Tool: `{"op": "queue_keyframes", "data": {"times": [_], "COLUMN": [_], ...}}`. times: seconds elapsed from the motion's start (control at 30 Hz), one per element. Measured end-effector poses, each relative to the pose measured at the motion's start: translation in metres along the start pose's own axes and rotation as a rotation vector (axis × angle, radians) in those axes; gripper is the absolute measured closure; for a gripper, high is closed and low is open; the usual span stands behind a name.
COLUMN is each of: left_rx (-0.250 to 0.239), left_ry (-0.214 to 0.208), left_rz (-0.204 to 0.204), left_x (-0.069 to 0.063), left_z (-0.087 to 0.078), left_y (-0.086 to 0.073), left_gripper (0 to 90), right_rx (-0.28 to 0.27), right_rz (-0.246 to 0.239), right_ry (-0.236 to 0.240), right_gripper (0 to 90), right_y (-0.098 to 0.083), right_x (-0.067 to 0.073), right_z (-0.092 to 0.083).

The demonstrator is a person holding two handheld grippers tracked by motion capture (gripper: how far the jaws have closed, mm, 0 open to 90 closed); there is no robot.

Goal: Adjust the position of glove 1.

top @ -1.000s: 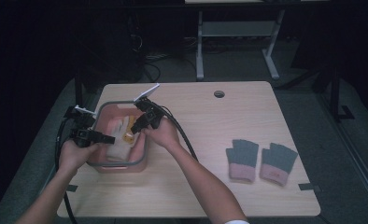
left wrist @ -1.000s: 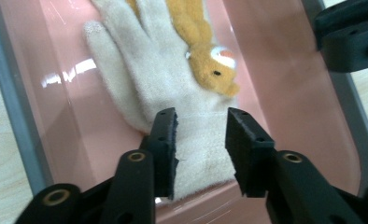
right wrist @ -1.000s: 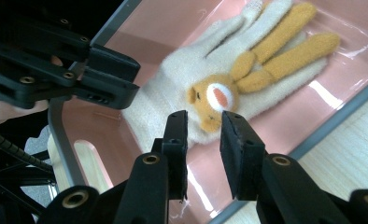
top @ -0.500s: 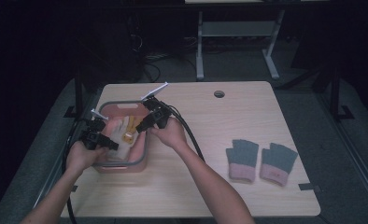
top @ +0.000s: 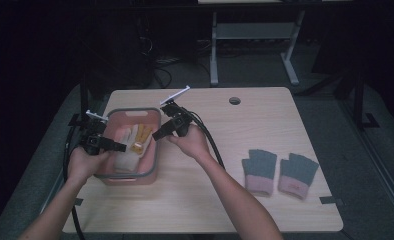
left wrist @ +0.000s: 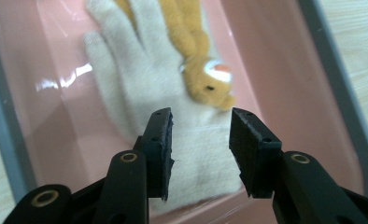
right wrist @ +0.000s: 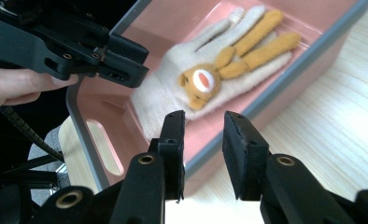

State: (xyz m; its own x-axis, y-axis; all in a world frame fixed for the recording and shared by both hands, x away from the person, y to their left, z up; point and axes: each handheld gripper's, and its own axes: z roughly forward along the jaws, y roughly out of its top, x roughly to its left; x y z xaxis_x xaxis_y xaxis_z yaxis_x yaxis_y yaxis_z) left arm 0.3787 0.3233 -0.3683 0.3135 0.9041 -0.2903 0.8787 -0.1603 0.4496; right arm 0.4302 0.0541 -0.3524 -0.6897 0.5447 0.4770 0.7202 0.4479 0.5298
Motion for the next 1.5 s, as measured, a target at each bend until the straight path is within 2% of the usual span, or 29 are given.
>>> {"op": "queue_keyframes", "data": {"times": [0.1, 0.27, 0.37, 0.57, 0.6, 0.97, 1.33, 1.5], "left_rx": [-0.014, -0.043, -0.055, -0.087, -0.094, -0.123, -0.142, -0.148], "left_ry": [0.004, -0.002, -0.008, -0.034, -0.050, -0.077, -0.095, -0.116], "left_rz": [0.005, 0.007, 0.030, 0.052, 0.054, 0.065, 0.115, 0.132], "left_x": [-0.002, -0.008, -0.013, -0.024, -0.027, -0.035, -0.055, -0.068], "left_z": [-0.001, -0.004, -0.007, -0.009, -0.009, -0.012, -0.013, -0.009], "left_y": [0.000, 0.001, 0.001, 0.003, 0.003, 0.008, 0.018, 0.023], "left_gripper": [54.4, 51.6, 50.1, 48.4, 44.4, 40.6, 37.1, 35.4], "right_rx": [0.000, -0.020, -0.039, -0.053, -0.055, -0.063, -0.075, -0.085], "right_rz": [-0.001, -0.002, 0.009, 0.017, 0.019, 0.034, 0.050, 0.063], "right_ry": [-0.012, -0.030, -0.038, -0.070, -0.069, -0.109, -0.140, -0.153], "right_gripper": [67.7, 65.5, 64.4, 60.8, 60.6, 54.2, 49.0, 47.6], "right_y": [-0.002, -0.010, -0.014, -0.023, -0.026, -0.036, -0.052, -0.059], "right_x": [-0.002, -0.007, -0.012, -0.019, -0.022, -0.029, -0.040, -0.043], "right_z": [-0.005, -0.021, -0.031, -0.046, -0.050, -0.066, -0.087, -0.098]}}
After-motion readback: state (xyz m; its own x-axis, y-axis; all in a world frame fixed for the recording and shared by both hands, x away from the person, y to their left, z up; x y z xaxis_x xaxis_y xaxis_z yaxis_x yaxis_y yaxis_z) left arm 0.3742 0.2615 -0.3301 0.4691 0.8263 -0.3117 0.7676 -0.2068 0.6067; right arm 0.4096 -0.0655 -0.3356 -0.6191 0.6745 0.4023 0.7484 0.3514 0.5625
